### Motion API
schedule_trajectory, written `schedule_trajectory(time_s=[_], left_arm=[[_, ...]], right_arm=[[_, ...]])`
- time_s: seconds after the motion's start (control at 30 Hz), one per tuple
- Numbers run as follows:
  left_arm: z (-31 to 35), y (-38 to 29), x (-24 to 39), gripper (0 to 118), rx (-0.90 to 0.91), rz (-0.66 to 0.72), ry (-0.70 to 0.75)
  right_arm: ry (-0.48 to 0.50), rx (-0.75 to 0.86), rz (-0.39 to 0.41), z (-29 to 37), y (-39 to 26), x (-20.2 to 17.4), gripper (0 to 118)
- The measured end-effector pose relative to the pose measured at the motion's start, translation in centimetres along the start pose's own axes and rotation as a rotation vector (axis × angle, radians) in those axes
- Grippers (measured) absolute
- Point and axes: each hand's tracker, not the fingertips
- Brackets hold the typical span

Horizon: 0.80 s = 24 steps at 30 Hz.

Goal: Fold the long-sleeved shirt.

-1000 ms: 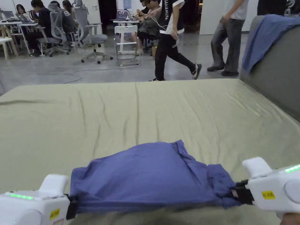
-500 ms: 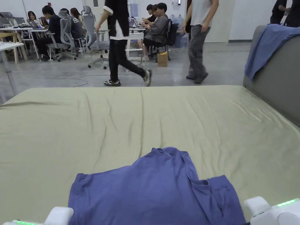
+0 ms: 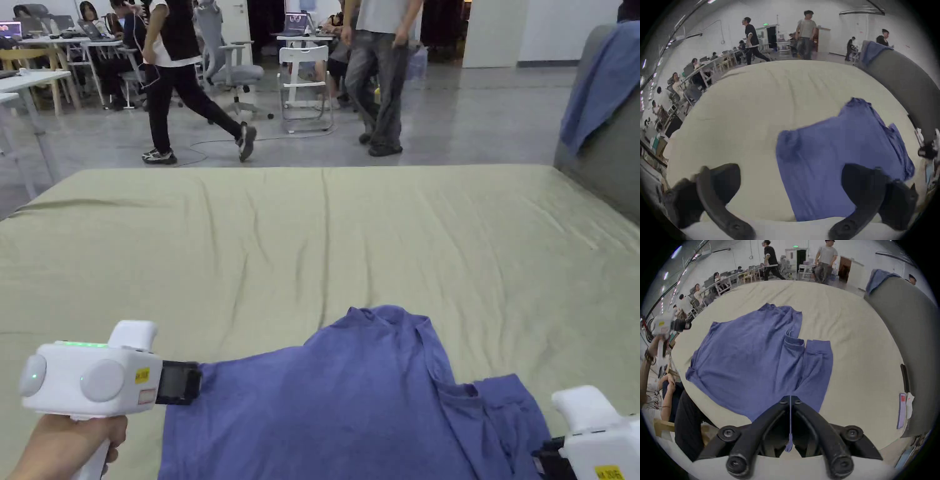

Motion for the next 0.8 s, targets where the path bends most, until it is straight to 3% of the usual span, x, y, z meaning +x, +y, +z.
schedule_trajectory(time_s=[0.03,0.23,0.4,0.47,0.5,0.53,0.57,0.6,0.7,0.8], left_arm=[[-1.0,0.9,-0.8,117,0.078,0.002,0.018],[-10.9,2.8,-1.6,114,-0.082,0.079,0.064],[-15.5,2.5,-1.3,108,-0.149,0.123,0.080],[-16.3,2.3,-0.9,88,-0.165,0.109,0.111],[-16.1,2.2,-0.9,78,-0.149,0.116,0.047],[-15.5,2.3,-0.6,60,-0.134,0.109,0.082],[-14.7,2.7,-0.3,26,-0.118,0.090,0.076],[-14.3,3.0,-0.1,0,-0.098,0.060,0.046],[-12.4,3.7,0.3,0,-0.090,0.050,0.037],[-10.7,4.0,0.2,0,-0.075,0.083,-0.008]], right_arm=[[0.003,-0.011,0.006,-0.5,0.1,0.2,0],[-0.015,-0.062,0.001,-3.7,2.6,2.0,0],[-0.034,-0.037,0.022,-6.2,8.6,2.5,0],[-0.036,-0.021,0.013,-7.7,11.9,3.1,0],[-0.034,-0.015,0.011,-8.5,13.3,3.4,0],[-0.031,-0.009,0.009,-9.4,15.2,3.0,0],[-0.025,-0.002,-0.004,-10.5,16.9,3.2,3],[-0.013,0.012,-0.031,-11.5,18.5,3.4,13],[-0.012,0.016,-0.059,-15.1,23.5,3.4,65],[-0.041,-0.053,-0.052,-18.8,27.4,2.9,65]])
